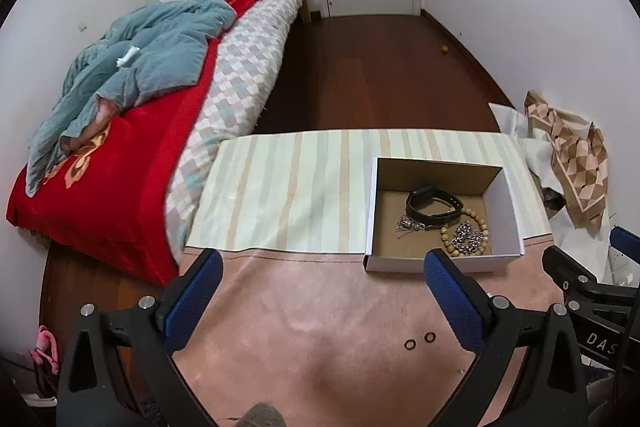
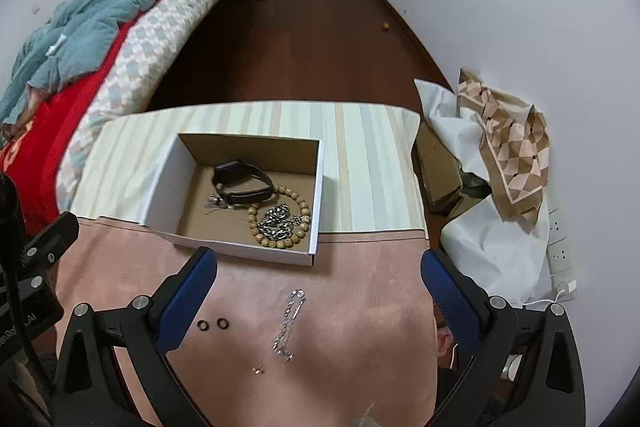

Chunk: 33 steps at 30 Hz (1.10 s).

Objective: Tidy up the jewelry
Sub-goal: 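Move both grippers back toward the remaining chain and rings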

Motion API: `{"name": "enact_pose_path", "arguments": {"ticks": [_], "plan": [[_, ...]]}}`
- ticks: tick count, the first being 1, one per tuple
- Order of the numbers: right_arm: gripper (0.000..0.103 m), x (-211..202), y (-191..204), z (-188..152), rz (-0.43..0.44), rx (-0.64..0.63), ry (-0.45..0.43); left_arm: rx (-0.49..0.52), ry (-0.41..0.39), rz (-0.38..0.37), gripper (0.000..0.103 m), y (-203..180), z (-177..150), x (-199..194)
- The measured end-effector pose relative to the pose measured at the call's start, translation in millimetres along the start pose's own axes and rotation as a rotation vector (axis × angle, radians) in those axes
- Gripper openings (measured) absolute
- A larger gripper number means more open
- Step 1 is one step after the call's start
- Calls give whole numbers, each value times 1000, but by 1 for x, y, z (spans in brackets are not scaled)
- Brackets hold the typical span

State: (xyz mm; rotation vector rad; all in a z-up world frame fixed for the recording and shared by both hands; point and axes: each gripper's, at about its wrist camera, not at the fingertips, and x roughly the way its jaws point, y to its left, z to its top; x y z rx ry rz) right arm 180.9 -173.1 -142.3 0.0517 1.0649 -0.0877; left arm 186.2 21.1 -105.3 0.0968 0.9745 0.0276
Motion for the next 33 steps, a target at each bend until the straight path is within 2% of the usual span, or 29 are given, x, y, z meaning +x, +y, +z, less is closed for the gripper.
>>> {"name": "enact_pose_path", "arguments": {"ticks": [13, 17, 21, 25, 26, 27, 29, 33], "plan": [[103, -81, 0, -28, 12, 28, -122, -25, -101, 10, 103, 10, -25, -68], [103, -90, -4, -38, 36, 48, -122, -39, -102, 52, 103, 13, -34, -74], [103, -71, -12, -56, 71, 80, -76, -57, -90, 86, 103, 16, -50, -64], [102, -25, -24, -84, 111, 136, 18, -63, -16, 117, 103, 17, -75, -27], [96, -11, -26, -93, 124, 146, 43, -62, -3, 125, 103, 16, -80, -20], [83, 4, -27, -102, 134, 155, 67, -61, 23, 137, 103, 16, -88, -6], [68, 30, -27, -116, 160, 167, 117, -55, 68, 150, 103, 15, -99, 15], [63, 63, -21, -134, 213, 158, 162, -56, 132, 195, 103, 17, -117, 44]]}}
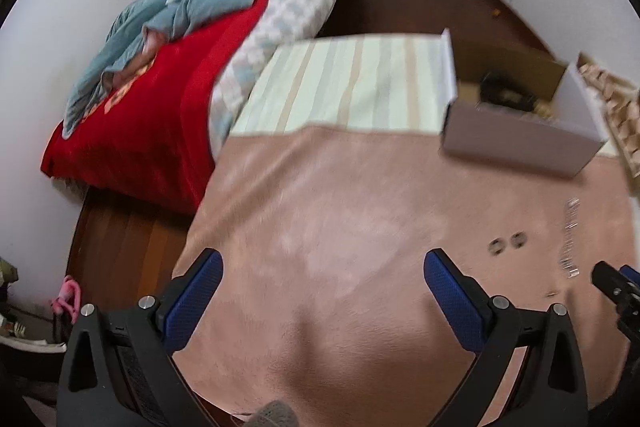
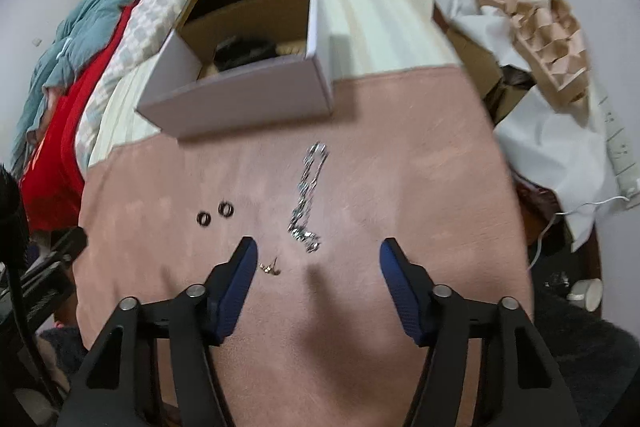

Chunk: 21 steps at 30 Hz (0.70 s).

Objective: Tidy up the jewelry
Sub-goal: 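Move both grippers back toward the remaining chain and rings, then grasp the earring with the right gripper while the left grasps a black ring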

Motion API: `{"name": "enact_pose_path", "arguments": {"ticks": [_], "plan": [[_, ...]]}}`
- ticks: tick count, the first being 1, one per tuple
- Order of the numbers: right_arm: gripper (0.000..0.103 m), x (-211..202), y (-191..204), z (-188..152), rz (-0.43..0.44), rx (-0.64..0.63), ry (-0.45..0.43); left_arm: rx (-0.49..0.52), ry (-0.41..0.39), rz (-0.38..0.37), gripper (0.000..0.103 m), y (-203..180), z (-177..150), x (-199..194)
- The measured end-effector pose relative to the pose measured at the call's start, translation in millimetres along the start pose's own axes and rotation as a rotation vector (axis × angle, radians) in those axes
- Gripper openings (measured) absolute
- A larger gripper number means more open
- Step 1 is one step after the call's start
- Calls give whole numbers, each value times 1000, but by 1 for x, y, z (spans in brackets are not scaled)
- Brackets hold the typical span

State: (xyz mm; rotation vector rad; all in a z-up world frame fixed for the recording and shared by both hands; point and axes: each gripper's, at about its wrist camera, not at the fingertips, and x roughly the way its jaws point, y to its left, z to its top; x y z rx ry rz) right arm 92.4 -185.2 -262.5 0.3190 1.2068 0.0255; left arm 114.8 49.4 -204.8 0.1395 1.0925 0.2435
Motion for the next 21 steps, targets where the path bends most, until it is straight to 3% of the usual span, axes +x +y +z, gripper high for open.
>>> {"name": "enact_pose_path", "arguments": {"ticks": [7, 10, 13, 18, 21], "plan": [[51, 29, 29, -15, -4, -95, 25, -10, 69, 22, 103, 6, -15, 30], [39, 37, 39, -20, -34, -126, 28, -6, 72, 28, 103, 8, -17, 33], [11, 37, 48, -26, -82, -177, 2, -2, 73, 26, 103, 8, -18, 34], [8, 30, 41, -30, -61, -140, -22, 17, 68, -16, 103, -3, -15, 31], [8, 21, 26, -24, -60, -94, -46, 39, 75, -97, 103, -21, -11, 30]]}}
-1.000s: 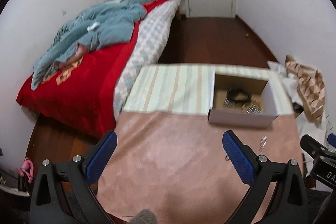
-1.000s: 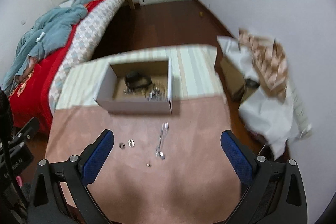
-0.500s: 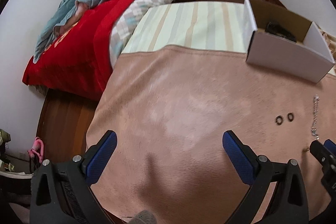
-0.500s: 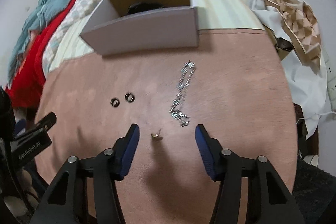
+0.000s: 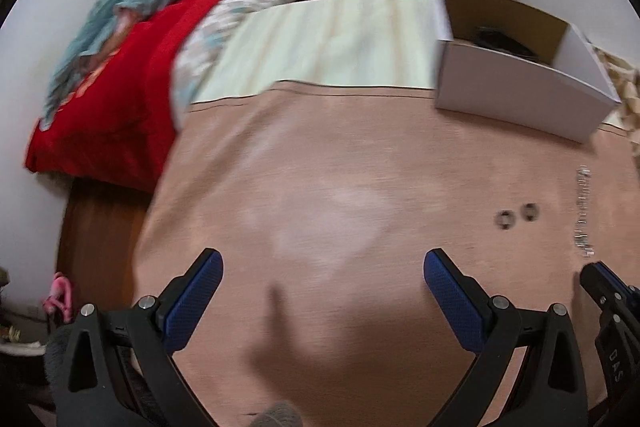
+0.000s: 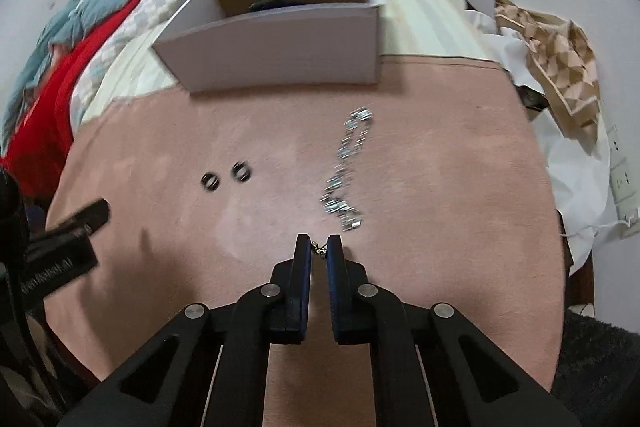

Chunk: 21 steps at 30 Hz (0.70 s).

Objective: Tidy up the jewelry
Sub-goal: 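Grasp the earring with the right gripper while the left grasps a black ring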

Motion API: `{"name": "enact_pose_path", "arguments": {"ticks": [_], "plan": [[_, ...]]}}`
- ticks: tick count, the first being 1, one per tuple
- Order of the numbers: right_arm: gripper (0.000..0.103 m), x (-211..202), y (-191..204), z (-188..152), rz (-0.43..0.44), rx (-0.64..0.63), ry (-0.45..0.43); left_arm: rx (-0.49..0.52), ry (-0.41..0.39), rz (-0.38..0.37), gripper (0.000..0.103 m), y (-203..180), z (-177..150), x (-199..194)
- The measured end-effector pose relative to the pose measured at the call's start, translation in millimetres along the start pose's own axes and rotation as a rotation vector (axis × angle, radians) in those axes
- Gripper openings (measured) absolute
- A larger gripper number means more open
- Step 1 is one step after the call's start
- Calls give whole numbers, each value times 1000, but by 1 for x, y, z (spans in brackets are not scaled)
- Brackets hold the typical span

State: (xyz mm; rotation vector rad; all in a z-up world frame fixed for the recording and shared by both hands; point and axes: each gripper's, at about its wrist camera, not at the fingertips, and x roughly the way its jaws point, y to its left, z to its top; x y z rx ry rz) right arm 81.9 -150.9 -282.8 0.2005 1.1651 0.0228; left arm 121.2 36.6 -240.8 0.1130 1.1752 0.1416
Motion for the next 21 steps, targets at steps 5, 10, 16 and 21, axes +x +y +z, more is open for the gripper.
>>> {"name": "enact_pose_path", "arguments": {"ticks": [5, 10, 16, 21], "plan": [[8, -9, -28, 9, -22, 61, -21, 70, 11, -109, 102, -40, 8, 5], [8, -10, -49, 12, -39, 107, -23, 170, 27, -148, 77, -75, 13, 16], [8, -9, -63, 14, -41, 135, -20, 213, 6, -183, 29, -89, 16, 16], [8, -8, -67, 16, -41, 144, -23, 254, -6, -181, 10, -102, 12, 12]]}}
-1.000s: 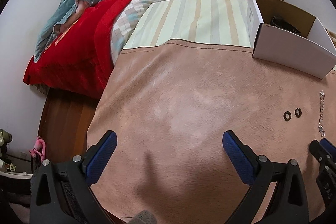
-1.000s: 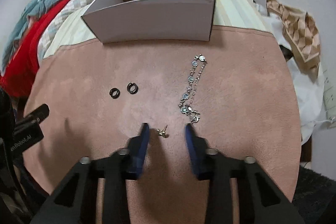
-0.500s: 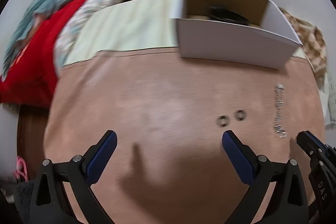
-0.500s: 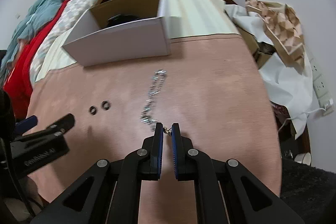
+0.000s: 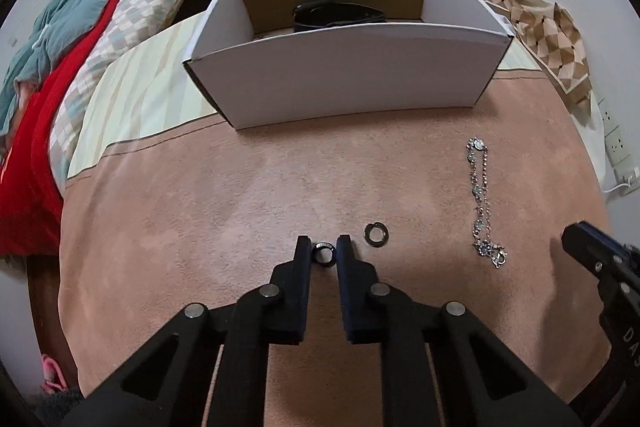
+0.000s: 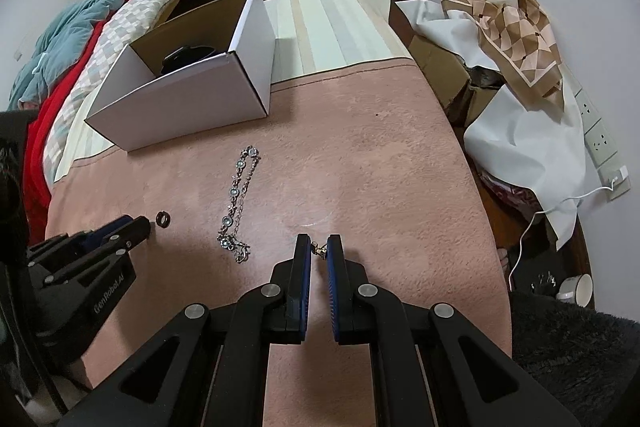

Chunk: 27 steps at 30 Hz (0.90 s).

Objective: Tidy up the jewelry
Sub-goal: 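Grasp the earring with the right gripper while the left grasps a black ring, then drop the earring and ring into the white box and open both grippers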

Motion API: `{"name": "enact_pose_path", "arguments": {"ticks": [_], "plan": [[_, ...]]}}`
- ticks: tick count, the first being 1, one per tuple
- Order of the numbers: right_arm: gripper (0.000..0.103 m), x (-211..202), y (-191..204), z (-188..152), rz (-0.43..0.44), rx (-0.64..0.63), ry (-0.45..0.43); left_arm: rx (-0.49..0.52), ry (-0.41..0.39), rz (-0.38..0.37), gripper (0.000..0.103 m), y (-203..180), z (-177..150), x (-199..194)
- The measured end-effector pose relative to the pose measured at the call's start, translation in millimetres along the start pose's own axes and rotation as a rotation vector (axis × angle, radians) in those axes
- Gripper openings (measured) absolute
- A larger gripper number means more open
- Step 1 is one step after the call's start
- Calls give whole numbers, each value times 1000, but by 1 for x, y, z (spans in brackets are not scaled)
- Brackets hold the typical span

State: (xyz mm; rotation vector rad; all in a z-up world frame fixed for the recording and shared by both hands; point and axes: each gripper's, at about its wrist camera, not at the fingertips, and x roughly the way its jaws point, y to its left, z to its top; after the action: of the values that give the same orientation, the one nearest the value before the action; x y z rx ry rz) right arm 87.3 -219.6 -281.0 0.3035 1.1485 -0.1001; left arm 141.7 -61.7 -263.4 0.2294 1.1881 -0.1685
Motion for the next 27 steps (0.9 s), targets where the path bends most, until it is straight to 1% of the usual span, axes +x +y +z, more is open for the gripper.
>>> {"name": "enact_pose_path", "arguments": {"ticks": [8, 12, 16, 18, 22, 26, 27], "plan": [[8, -13, 3, 4, 20, 1, -24, -25, -8, -6, 10, 10, -2, -5], [8, -27, 8, 12, 43, 1, -51, -33, -48, -3, 10, 15, 1, -25], [8, -44, 15, 26, 70, -10, -87, -46, -109, -6, 10, 21, 15, -56], [8, -53, 20, 37, 86, -20, -107, -59, -143, -9, 10, 27, 27, -72], [8, -64, 33, 67, 125, -40, -143, -86, -186, -24, 10, 41, 52, -92], [8, -61, 47, 111, 159, -63, -161, -103, -197, -29, 10, 54, 87, -92], [8, -55, 50, 124, 169, -69, -151, -109, -194, -30, 10, 58, 97, -87]]}}
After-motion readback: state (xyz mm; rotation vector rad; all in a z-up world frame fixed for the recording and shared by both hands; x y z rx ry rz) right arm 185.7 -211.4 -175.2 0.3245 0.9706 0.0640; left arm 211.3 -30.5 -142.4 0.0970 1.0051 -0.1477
